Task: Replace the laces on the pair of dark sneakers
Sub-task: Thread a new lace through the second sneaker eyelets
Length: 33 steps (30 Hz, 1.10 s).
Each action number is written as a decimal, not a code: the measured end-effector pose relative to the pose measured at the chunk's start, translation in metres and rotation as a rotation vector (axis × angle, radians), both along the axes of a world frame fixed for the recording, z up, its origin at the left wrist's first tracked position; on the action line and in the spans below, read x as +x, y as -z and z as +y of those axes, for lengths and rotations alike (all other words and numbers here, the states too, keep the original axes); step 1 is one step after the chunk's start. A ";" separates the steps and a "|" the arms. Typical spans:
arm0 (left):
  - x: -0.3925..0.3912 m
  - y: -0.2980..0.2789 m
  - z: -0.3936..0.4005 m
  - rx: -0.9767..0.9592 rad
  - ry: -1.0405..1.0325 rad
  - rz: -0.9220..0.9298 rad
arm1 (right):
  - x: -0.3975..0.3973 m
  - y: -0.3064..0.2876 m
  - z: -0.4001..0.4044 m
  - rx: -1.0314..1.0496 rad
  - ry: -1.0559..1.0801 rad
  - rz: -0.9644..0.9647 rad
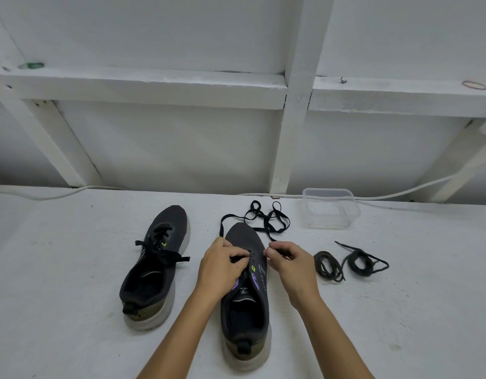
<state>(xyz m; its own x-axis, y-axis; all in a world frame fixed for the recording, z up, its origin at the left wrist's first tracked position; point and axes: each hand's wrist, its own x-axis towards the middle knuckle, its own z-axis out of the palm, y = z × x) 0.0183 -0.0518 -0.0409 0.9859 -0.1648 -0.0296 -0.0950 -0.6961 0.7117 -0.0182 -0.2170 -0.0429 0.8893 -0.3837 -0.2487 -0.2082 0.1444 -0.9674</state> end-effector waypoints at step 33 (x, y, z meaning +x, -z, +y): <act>0.001 0.003 -0.002 -0.093 -0.056 0.059 | 0.012 0.004 0.010 -0.536 -0.091 -0.132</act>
<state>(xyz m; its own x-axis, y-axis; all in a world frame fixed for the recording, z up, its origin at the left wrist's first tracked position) 0.0192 -0.0535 -0.0444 0.9906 -0.1147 -0.0750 -0.0142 -0.6302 0.7763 -0.0060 -0.2065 -0.0466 0.9353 -0.3458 0.0755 -0.0691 -0.3877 -0.9192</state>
